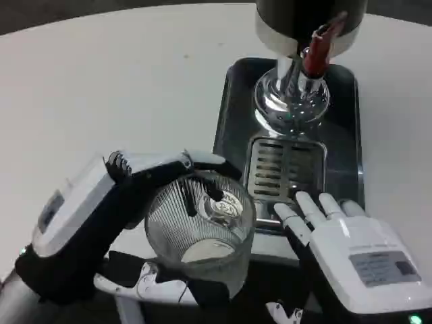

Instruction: Grasp the cup under the faucet to collect the drink, then remove the cup.

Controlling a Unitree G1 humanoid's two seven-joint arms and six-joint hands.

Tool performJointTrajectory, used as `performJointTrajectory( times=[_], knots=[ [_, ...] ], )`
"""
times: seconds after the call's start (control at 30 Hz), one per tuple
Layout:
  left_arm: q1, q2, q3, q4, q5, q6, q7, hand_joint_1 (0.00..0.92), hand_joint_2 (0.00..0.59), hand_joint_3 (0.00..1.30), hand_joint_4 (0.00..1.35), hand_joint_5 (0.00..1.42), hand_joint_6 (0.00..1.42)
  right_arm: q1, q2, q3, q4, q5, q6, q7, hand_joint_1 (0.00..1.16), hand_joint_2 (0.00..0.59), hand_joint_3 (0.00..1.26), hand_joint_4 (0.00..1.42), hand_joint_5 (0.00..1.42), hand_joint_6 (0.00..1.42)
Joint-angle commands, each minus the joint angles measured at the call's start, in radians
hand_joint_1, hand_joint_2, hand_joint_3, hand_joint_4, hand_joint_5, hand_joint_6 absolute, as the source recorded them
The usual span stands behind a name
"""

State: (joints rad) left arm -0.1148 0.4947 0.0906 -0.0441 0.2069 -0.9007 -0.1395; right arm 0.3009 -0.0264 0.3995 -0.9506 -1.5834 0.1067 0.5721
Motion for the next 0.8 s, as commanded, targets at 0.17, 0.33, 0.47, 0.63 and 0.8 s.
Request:
performJointTrajectory(
  times=[0.17,0.33,0.47,0.63,0.8],
  knots=[
    [-0.008,-0.006,-0.01,0.003,-0.022,-0.008,-0.006,0.558,0.093,0.98,1.11,1.34,1.42,-0.011,0.112,0.055,0.004,-0.014,0.006,0.01,0.56,0.428,0.11,0.0,0.0,0.03],
    [-0.008,-0.006,-0.013,0.004,-0.022,-0.008,-0.006,0.558,0.093,0.98,1.11,1.33,1.42,-0.007,0.112,0.057,0.003,-0.015,0.006,0.009,0.56,0.428,0.11,0.0,0.0,0.03],
    [-0.007,-0.006,-0.014,0.004,-0.021,-0.007,-0.005,0.558,0.093,0.98,1.11,1.33,1.42,-0.009,0.112,0.055,0.004,-0.014,0.006,0.009,0.56,0.428,0.11,0.0,0.0,0.03],
    [-0.01,-0.008,-0.014,0.006,-0.02,-0.005,-0.004,0.558,0.092,0.98,1.11,1.32,1.42,-0.013,0.113,0.051,0.004,-0.01,0.009,0.01,0.56,0.428,0.11,0.0,0.0,0.03],
    [-0.024,-0.016,-0.014,0.018,-0.017,0.006,0.001,0.558,0.092,0.98,1.11,1.34,1.42,-0.015,0.114,0.042,-0.001,-0.005,0.015,0.007,0.56,0.428,0.11,0.0,0.0,0.03]
  ],
)
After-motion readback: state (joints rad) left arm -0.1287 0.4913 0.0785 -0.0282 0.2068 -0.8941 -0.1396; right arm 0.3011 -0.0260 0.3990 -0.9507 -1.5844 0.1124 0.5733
